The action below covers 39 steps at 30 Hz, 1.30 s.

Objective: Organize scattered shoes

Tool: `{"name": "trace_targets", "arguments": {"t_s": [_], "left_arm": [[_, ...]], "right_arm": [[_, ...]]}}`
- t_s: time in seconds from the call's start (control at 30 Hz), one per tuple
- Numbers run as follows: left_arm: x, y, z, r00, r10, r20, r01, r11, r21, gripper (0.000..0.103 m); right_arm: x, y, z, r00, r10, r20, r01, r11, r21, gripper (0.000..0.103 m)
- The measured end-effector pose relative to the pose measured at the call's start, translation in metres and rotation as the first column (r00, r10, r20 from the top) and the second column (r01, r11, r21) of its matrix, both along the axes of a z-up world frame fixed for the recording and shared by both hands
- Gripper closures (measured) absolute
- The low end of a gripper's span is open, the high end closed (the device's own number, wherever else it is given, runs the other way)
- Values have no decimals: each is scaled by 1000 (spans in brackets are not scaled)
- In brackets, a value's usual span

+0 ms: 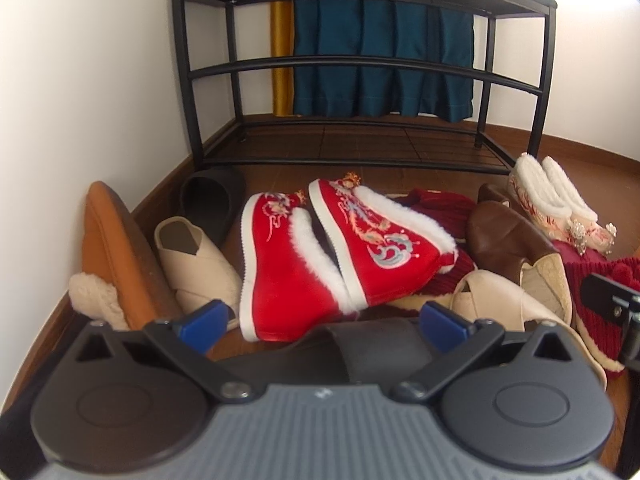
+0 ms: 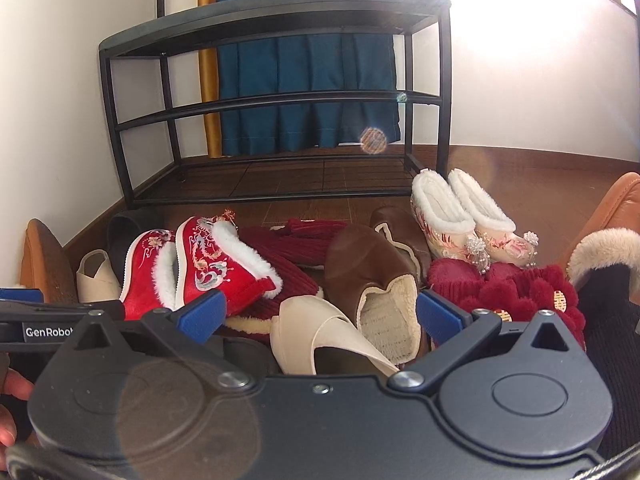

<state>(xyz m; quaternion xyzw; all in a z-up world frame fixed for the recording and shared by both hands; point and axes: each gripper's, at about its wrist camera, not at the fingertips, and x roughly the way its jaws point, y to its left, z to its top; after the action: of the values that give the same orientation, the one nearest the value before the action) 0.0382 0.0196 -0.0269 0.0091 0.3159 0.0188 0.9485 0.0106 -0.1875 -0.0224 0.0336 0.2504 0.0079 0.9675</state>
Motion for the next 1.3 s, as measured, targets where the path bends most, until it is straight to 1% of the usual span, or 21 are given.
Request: {"name": "trace_targets", "arguments": {"t_s": [0.2, 0.4, 1.03, 1.1, 1.23, 1.3], "left_arm": [[9, 0, 0, 1000, 2, 1, -2, 1000, 1, 0], [22, -1, -1, 1000, -3, 0, 3, 1000, 7, 0], [57, -20, -20, 999, -29, -36, 29, 1000, 4, 0], [59, -20, -21, 999, -35, -29, 35, 999, -2, 0], [63, -14, -25, 999, -39, -10, 38, 997, -60, 0], [67, -12, -27, 999, -39, -3, 39, 996, -75, 0]], "right_arm": [[18, 4, 11, 999, 23, 28, -23, 1000, -12, 0], [32, 4, 15, 998, 40, 39, -39, 999, -30, 0], [51, -13, 2, 1000, 24, 21, -23, 1000, -19, 0], [51, -14, 1, 999, 25, 20, -24, 1000, -15, 0], [53, -18, 2, 999, 30, 28, -30, 999, -15, 0], [54, -21, 2, 999, 31, 36, -30, 999, -18, 0]]}}
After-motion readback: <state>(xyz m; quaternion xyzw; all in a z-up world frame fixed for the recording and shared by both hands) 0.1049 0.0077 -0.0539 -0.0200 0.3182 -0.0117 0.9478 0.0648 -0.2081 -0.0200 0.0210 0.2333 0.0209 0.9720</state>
